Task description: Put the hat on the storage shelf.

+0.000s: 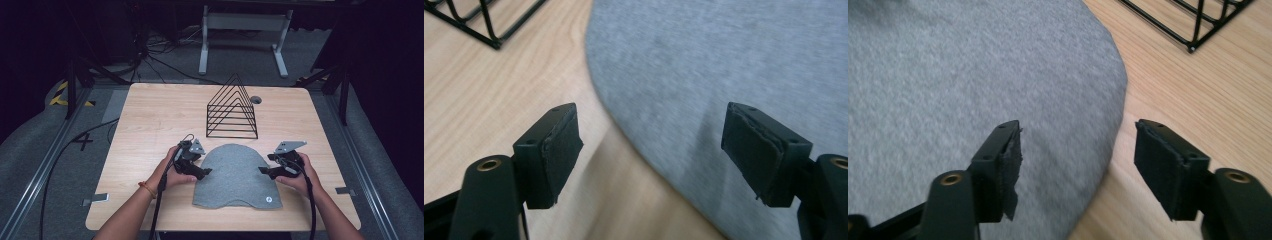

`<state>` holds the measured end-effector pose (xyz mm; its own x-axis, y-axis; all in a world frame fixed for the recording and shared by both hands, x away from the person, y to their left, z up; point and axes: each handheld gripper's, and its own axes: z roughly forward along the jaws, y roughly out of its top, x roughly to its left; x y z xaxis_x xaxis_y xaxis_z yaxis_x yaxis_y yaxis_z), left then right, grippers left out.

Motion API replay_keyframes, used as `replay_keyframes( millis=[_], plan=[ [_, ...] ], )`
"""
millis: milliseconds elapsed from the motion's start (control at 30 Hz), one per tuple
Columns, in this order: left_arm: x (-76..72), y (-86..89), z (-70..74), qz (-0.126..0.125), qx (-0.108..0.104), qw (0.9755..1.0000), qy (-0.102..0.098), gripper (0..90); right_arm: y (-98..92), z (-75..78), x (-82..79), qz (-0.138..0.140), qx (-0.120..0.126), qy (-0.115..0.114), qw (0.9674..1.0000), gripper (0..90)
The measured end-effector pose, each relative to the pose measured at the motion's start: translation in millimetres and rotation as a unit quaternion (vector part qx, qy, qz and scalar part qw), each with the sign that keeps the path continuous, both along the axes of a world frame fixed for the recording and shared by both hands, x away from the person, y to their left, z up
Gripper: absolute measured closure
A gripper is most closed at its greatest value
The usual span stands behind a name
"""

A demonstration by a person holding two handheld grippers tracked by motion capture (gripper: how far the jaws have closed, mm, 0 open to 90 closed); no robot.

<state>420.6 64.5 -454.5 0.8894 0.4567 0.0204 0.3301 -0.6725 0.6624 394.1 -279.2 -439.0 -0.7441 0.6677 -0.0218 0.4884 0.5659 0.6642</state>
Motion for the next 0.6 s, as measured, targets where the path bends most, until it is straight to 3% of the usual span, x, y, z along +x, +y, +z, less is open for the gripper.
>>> replay_keyframes(
  millis=[67,133,267,300,333,433,500,567,600],
  plan=[
    [3.7,-3.4,-3.0,-0.004,-0.004,1.0,0.0,25.3,4.5,-1.1,7.6,-0.008,-0.008,-0.002,0.9999,33.9],
    [4.9,-7.4,-6.4,-0.004,0.013,0.9999,0.0,24.6,6.8,-3.2,12.7,-0.011,-0.005,0.006,0.9999,32.4],
    [7.6,-7.2,-10.7,0.007,-0.001,0.9999,0.01,22.6,13.4,-11.9,16.3,-0.008,-0.031,0.033,0.9989,27.5],
    [7.7,-6.6,-11.8,0.011,-0.005,0.9999,0.008,22.3,13.9,-12.1,15.9,-0.006,-0.027,0.036,0.999,26.5],
    [7.8,-5.6,-14.3,0.021,-0.021,0.9994,0.019,21.6,14.9,-12.2,15.7,-0.005,-0.031,0.034,0.9989,26.3],
    [6.6,-5.4,-16.2,0.026,-0.029,0.9992,0.013,20.6,15.0,-14.0,15.5,-0.01,-0.024,0.027,0.9993,26.0],
    [6.0,-5.5,-15.7,0.023,-0.029,0.9992,0.011,21.6,13.8,-14.3,13.8,-0.011,-0.016,0.021,0.9996,35.7],
    [4.1,-5.8,-13.8,0.01,-0.034,0.9993,0.011,39.5,12.5,-13.1,12.4,-0.021,-0.001,0.023,0.9995,52.7],
    [3.8,-6.5,-13.9,0.014,-0.036,0.9992,0.011,41.5,11.7,-13.2,12.8,-0.024,0.001,0.023,0.9995,54.8]
  ],
)
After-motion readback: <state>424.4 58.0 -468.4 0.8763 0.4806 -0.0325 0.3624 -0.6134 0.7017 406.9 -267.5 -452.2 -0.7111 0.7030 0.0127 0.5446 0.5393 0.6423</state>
